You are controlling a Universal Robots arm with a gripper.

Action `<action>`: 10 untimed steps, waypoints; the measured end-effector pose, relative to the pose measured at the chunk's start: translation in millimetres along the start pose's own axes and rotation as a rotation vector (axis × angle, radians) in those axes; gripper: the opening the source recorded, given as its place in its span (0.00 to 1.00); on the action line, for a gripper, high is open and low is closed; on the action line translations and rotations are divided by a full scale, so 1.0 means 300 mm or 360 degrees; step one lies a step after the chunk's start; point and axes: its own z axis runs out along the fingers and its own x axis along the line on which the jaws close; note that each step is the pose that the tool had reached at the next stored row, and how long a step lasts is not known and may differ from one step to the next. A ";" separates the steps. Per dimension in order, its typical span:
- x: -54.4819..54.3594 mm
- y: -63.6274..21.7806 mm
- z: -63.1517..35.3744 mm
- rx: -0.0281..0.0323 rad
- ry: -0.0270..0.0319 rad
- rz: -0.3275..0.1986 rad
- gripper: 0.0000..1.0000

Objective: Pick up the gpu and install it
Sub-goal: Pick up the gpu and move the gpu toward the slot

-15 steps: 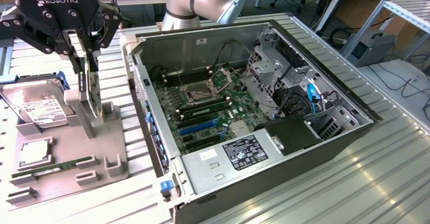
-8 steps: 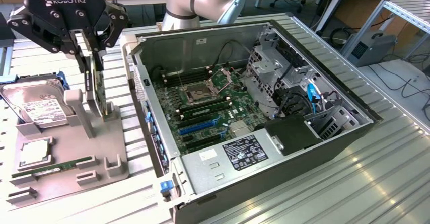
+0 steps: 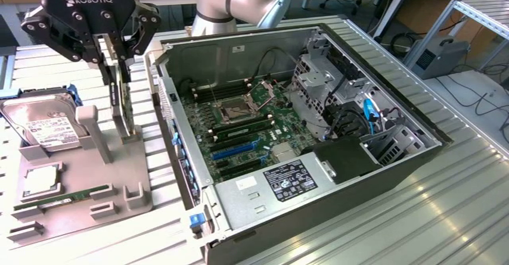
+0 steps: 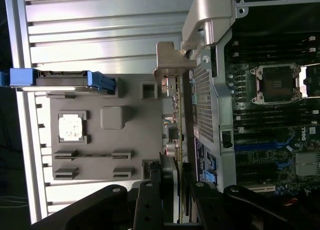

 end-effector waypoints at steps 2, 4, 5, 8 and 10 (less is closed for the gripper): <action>-0.008 0.001 0.000 -0.00001 -0.00001 0.0000 0.27; -0.017 0.001 0.000 0.00001 0.00000 0.0000 0.27; -0.021 0.001 0.001 0.00000 0.00000 0.0000 0.27; -0.035 0.003 0.001 0.00001 0.00000 0.0000 0.27; -0.044 0.003 0.001 -0.00001 0.00000 0.0000 0.27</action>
